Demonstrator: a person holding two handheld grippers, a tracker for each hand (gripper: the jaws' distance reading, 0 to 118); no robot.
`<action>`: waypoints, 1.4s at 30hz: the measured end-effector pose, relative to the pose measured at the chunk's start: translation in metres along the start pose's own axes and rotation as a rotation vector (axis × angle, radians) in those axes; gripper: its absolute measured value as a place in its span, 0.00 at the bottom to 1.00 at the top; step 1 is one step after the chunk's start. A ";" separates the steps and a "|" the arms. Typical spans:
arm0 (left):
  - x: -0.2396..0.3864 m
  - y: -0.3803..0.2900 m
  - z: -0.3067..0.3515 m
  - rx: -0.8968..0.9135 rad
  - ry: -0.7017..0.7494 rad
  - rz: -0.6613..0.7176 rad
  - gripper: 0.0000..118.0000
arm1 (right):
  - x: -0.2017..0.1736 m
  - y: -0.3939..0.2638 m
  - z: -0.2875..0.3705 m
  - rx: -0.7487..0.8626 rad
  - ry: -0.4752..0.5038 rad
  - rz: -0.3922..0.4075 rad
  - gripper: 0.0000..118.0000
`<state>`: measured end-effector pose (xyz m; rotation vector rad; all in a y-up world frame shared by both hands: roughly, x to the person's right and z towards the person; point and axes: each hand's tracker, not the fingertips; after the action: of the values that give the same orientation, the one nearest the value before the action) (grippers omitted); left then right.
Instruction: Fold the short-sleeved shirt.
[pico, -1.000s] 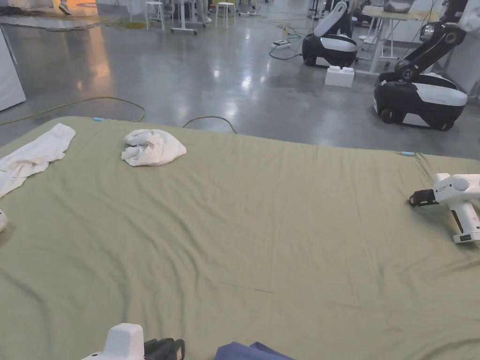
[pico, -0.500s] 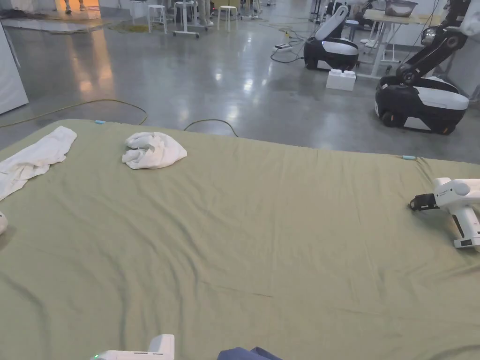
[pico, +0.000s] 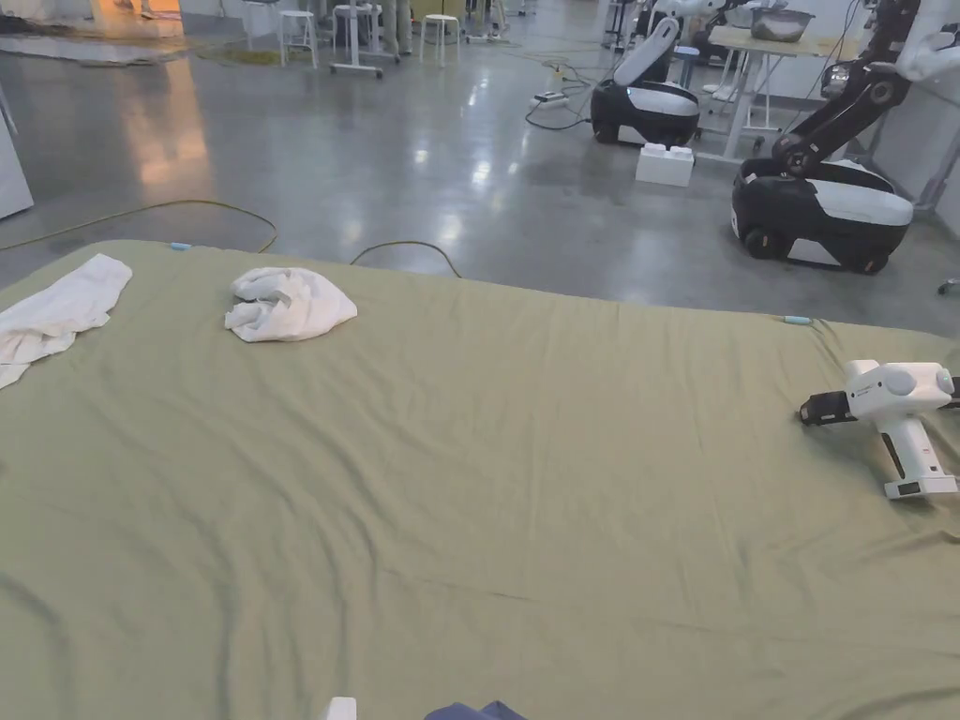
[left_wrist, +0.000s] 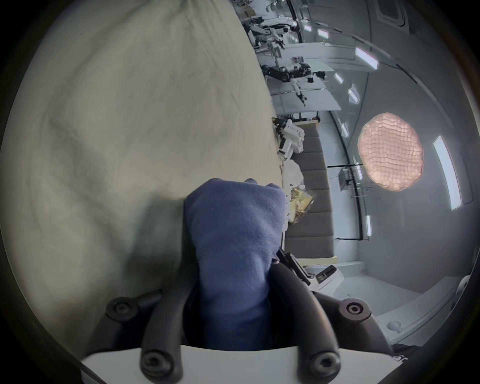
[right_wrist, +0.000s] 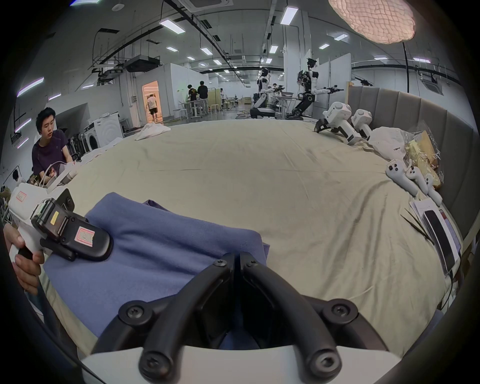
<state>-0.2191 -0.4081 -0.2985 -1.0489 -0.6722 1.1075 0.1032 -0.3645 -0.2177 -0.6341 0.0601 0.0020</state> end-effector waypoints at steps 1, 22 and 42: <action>0.001 -0.001 0.003 0.006 -0.011 -0.003 0.18 | 0.000 -0.001 0.000 0.004 0.003 -0.001 0.02; 0.051 0.077 0.308 0.317 0.261 -0.064 0.17 | 0.021 0.165 0.026 0.347 -0.026 0.058 0.02; 0.057 0.078 0.403 0.540 0.822 0.020 0.74 | 0.042 0.181 0.025 0.316 -0.025 -0.012 0.02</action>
<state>-0.5766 -0.2140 -0.2173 -0.9205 0.2853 0.7082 0.1431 -0.2051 -0.3072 -0.3180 0.0318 -0.0112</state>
